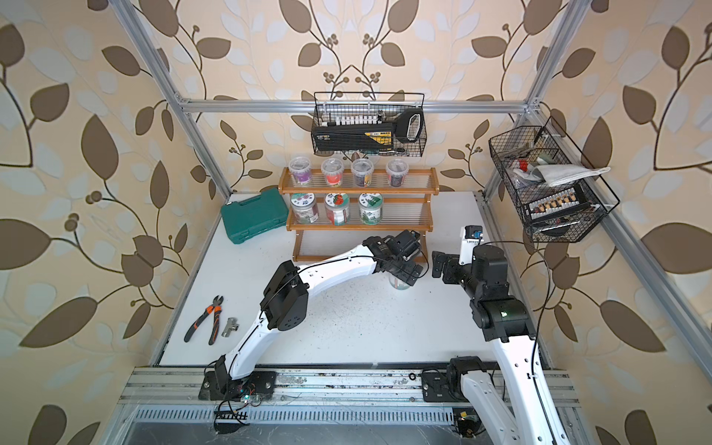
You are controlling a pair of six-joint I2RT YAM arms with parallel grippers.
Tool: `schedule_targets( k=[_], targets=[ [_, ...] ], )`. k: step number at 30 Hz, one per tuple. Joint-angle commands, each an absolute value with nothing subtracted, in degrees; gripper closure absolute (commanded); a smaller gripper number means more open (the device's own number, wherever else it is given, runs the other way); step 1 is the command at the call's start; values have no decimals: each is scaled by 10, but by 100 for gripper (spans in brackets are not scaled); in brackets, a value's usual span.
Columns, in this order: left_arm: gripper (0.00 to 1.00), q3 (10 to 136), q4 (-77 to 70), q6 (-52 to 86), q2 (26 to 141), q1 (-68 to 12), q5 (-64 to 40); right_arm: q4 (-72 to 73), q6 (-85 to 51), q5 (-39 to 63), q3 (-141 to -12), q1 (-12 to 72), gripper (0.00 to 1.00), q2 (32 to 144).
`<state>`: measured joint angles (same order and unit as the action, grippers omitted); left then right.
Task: Place the seed container on the shelf
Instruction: Pick up the seed jar at the center of the board.
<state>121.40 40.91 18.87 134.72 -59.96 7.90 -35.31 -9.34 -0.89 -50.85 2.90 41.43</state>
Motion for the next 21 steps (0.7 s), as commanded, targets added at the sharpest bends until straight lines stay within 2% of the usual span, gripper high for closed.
schedule_targets(
  k=[1,5,6,7,10,12,16,21],
  targets=[
    [2,1233,426,173,1349,-598,95,-342,-88,1,-497,26,1,413],
    [2,1234,432,174,1346,-598,92,-339,-90,3,-496,25,1,413],
    [4,1234,432,175,1344,-598,92,-338,-90,4,-496,24,1,413],
    [8,1232,432,177,1340,-598,92,-337,-90,6,-497,24,1,413],
    [32,1221,429,181,1319,-598,81,-334,-90,12,-497,24,1,413],
    [37,1208,428,187,1300,-598,73,-335,-91,11,-497,24,1,410],
    [38,1180,428,209,1255,-599,70,-326,-87,30,-497,24,1,399],
    [39,1145,464,243,1190,-599,80,-294,-79,101,-485,24,1,380]
  ],
)
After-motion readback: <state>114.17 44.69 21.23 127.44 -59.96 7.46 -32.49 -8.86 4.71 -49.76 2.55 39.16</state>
